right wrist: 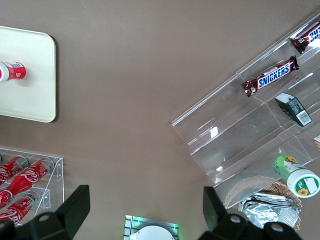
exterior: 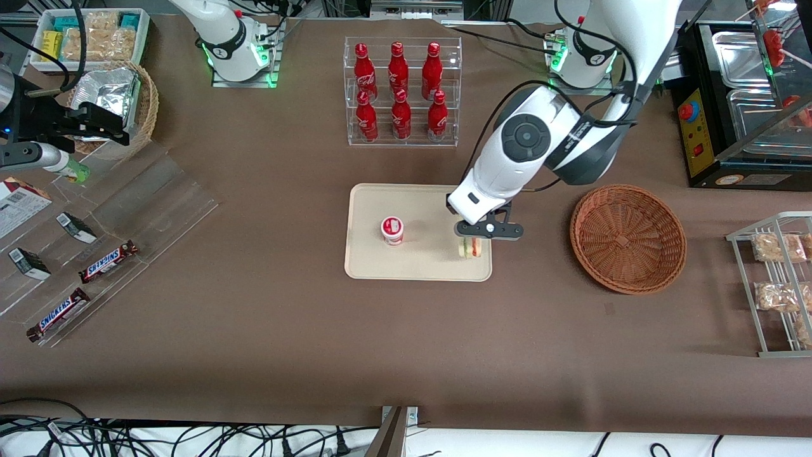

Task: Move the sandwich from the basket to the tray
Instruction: 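Carry the sandwich over the cream tray beside the red cup, then lower the sandwich onto the tray and open the left gripper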

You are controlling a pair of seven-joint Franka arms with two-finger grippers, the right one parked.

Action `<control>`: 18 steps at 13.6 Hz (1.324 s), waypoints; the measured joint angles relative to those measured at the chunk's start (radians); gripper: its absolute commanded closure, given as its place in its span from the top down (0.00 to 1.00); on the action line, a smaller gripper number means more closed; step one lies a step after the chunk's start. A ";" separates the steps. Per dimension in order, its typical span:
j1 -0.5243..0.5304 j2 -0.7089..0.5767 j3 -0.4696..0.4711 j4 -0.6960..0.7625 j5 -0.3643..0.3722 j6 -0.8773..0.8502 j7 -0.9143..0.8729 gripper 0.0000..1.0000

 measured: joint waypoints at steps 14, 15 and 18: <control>-0.049 0.210 0.001 0.000 0.199 0.107 -0.123 0.24; -0.050 0.212 0.001 0.000 0.200 0.108 -0.124 0.48; -0.052 0.212 0.001 0.000 0.200 0.108 -0.131 1.00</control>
